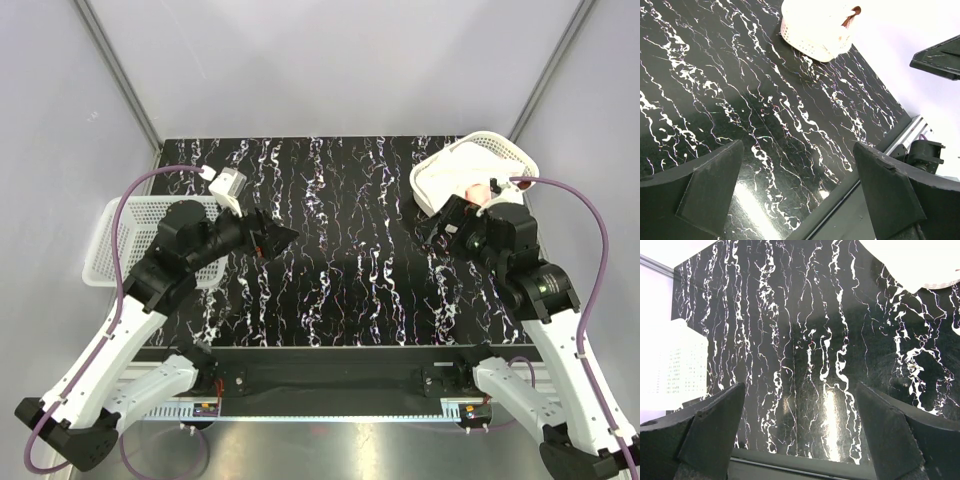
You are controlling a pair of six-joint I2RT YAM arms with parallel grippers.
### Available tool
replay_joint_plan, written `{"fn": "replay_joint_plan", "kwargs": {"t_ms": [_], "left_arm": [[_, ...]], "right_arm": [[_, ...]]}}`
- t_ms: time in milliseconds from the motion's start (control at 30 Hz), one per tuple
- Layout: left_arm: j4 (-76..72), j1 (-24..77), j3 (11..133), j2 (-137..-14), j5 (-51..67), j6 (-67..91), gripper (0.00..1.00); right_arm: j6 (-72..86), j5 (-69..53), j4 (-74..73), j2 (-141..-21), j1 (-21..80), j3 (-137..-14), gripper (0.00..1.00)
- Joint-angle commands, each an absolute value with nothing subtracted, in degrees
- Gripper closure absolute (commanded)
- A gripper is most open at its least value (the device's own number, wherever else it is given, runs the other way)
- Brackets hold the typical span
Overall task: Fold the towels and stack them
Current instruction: Grab crumpled towel
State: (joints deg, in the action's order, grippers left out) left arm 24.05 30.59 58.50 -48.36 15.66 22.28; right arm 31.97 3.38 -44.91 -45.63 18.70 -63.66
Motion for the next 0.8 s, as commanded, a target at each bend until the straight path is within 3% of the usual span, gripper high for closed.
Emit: {"fn": "replay_joint_plan", "kwargs": {"t_ms": [0, 300, 500, 567, 633, 767], "left_arm": [[22.24, 30.59, 59.15, -47.28, 14.77, 21.45, 0.01], [23.11, 30.67, 59.24, -47.02, 13.80, 21.09, 0.01], [24.43, 30.59, 58.36, -47.28, 12.83, 21.97, 0.01], [24.35, 30.59, 58.27, -47.55, 15.02, 21.71, 0.01], [24.87, 30.59, 58.36, -48.25, 15.38, 21.88, 0.01], [24.79, 30.67, 57.13, -48.95, 15.81, 23.11, 0.01]], "right_arm": [[32.70, 4.21, -44.12, -45.62, 18.54, -64.16, 0.00], [31.56, 11.58, -37.65, -48.24, 18.54, -63.28, 0.00], [19.98, 30.47, -25.95, -64.57, 15.32, -68.98, 0.00], [18.73, 28.23, -25.40, -73.53, 11.18, -74.15, 0.00], [18.81, 17.70, -25.05, -82.12, 4.35, -77.41, 0.00], [16.45, 11.34, -26.36, -94.90, 0.36, -87.60, 0.08]]}}
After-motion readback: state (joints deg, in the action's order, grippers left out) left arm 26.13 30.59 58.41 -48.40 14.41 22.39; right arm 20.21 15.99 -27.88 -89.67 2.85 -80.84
